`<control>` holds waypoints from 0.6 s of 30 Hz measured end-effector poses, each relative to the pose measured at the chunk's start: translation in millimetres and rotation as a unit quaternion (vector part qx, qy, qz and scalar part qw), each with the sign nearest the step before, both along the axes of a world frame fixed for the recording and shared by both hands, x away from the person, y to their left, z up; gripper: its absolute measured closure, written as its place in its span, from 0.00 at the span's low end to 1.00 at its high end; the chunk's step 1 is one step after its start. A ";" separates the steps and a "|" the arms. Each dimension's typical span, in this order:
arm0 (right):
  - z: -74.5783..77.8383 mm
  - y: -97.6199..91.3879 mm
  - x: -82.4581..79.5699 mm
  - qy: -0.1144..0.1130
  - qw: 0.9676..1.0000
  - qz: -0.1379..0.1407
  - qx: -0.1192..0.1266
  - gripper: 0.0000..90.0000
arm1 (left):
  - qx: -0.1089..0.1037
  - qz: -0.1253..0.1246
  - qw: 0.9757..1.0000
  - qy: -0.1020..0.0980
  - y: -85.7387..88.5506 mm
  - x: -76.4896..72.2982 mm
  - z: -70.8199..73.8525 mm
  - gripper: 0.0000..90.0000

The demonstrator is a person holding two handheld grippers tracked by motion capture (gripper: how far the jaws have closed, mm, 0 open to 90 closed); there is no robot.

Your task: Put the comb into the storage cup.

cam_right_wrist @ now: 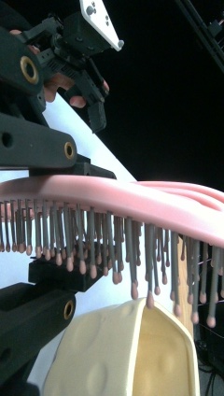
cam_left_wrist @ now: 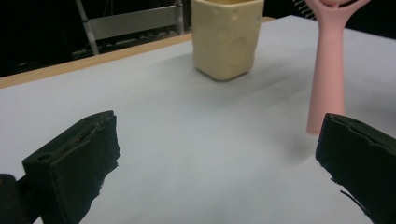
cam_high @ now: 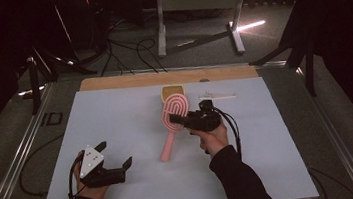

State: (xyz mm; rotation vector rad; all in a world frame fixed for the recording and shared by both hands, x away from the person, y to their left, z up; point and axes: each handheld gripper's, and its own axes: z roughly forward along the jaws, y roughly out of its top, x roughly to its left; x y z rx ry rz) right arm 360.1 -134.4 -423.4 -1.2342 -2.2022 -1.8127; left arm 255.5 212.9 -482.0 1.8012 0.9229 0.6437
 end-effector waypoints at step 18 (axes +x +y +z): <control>14.0 5.7 6.2 -0.017 1.000 0.003 -0.009 0.71 | 0.002 0.034 0.999 0.007 17.7 -5.3 -11.4 0.00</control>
